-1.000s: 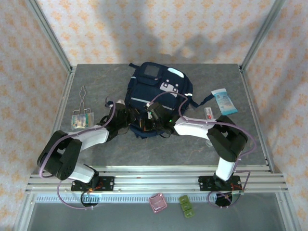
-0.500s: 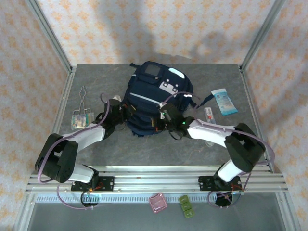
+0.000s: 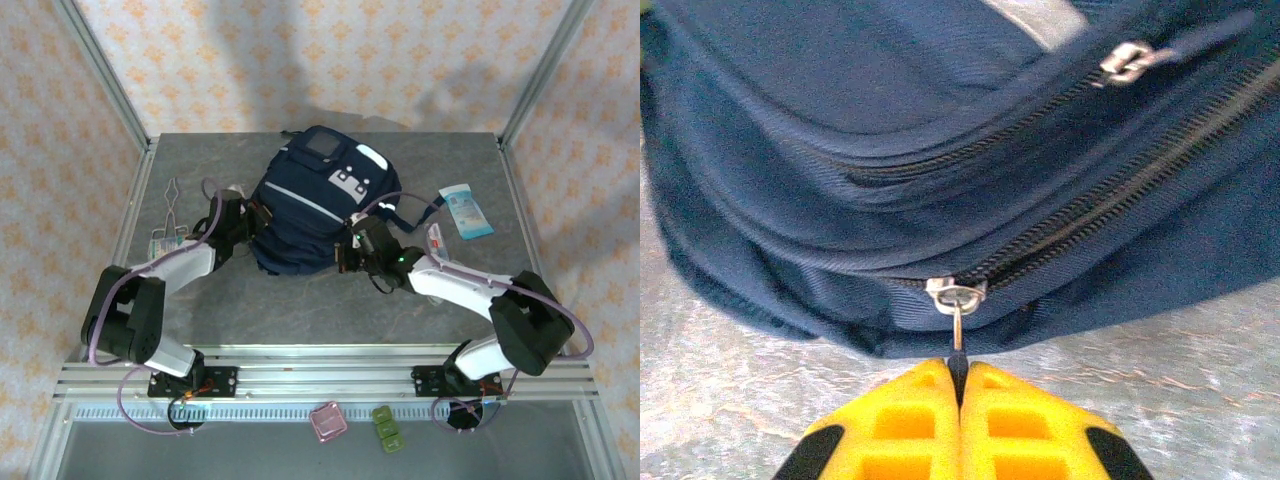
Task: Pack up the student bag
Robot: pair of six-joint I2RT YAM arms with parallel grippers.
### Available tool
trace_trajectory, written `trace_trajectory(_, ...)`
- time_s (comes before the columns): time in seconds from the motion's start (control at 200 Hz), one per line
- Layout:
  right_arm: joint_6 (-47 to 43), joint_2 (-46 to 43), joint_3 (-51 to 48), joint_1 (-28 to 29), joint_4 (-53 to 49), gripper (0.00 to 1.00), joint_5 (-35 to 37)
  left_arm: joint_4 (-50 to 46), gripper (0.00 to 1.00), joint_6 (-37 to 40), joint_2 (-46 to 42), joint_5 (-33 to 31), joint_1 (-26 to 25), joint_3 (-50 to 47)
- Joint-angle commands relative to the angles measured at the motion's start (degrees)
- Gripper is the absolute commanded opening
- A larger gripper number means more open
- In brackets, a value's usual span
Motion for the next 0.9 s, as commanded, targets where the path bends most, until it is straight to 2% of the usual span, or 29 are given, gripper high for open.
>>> trace_trajectory(0.0,1.0,1.9,3.6,4.2,-0.1,0.00,-1.6,2.0,0.00,4.1,2.6,-2.7,1.3,6.7)
trace_trajectory(0.07,1.7,4.1,5.8,5.8,1.7,0.00,-2.4,0.6,0.02,5.1,4.0,-2.6,1.8,9.5)
trace_trajectory(0.19,3.2,8.5,9.3,6.4,4.8,0.00,-3.5,-0.8,0.39,4.9,3.4,-1.3,1.9,11.1)
trace_trajectory(0.265,3.5,10.4,11.2,6.4,5.9,0.00,-3.6,-0.3,0.49,3.7,0.8,0.2,1.9,8.7)
trace_trajectory(0.405,3.0,12.1,13.8,6.3,6.0,0.00,-3.8,-0.7,0.52,1.7,-6.6,1.3,1.0,1.0)
trace_trajectory(0.551,2.5,12.8,14.6,6.4,5.7,0.00,-4.1,-2.5,0.54,-1.2,-14.8,-1.9,-1.9,-7.0)
trace_trajectory(0.641,2.5,12.9,14.5,6.4,5.9,0.00,-4.2,-1.1,0.55,-3.8,-17.9,-4.6,-5.6,-10.7)
trace_trajectory(0.766,2.4,12.9,14.4,6.4,5.9,0.00,-4.3,2.0,0.56,-6.8,-16.8,-6.0,-9.8,-12.1)
trace_trajectory(0.896,2.3,13.4,14.4,6.3,6.0,0.00,-4.7,5.5,0.56,-7.9,-11.7,-6.6,-12.2,-10.6)
